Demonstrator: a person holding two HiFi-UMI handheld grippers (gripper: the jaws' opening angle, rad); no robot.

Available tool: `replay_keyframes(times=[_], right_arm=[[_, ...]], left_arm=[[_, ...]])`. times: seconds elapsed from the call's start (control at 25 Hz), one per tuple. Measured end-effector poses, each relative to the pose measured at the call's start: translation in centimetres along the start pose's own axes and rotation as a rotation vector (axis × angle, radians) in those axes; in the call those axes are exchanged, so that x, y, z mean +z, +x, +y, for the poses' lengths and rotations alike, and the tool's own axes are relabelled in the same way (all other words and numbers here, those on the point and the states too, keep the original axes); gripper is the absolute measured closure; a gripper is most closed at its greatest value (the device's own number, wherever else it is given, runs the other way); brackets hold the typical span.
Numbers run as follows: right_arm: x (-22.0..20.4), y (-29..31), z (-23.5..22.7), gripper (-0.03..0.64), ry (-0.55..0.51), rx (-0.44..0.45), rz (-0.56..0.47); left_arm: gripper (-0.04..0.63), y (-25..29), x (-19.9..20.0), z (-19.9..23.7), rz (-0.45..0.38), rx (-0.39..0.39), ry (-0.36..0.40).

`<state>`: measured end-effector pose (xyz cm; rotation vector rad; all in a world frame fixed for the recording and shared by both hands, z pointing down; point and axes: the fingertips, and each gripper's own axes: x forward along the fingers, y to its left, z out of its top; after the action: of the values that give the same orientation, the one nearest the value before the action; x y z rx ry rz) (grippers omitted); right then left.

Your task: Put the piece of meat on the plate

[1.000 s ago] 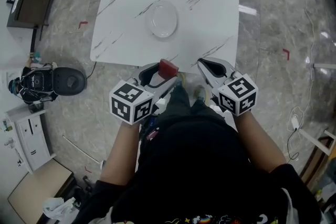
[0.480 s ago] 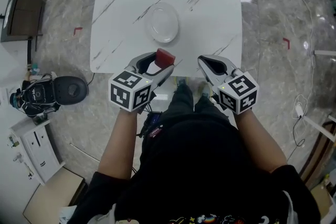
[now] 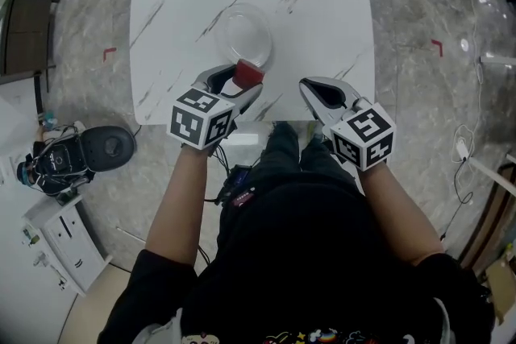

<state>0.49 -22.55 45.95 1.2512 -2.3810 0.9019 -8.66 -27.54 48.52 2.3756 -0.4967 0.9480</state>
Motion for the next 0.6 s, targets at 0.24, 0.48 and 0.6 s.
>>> replay_keyframes(times=[0.24, 0.48, 0.6], right_arm=[[-0.1, 1.4, -0.8, 0.597, 0.015, -0.016, 0.016], [0.1, 2.6, -1.5, 0.597, 0.027, -0.029, 0.023], [0.2, 2.7, -1.8, 0.597, 0.034, -0.036, 0.024]], left_arm=[[0.218, 2.2, 0.1, 2.9, 0.079, -0.007, 0.073], [0.218, 4.0, 0.2, 4.9, 0.149, -0.019, 0.131], [0.217, 4.8, 0.2, 5.5, 0.184, -0.020, 0.167]])
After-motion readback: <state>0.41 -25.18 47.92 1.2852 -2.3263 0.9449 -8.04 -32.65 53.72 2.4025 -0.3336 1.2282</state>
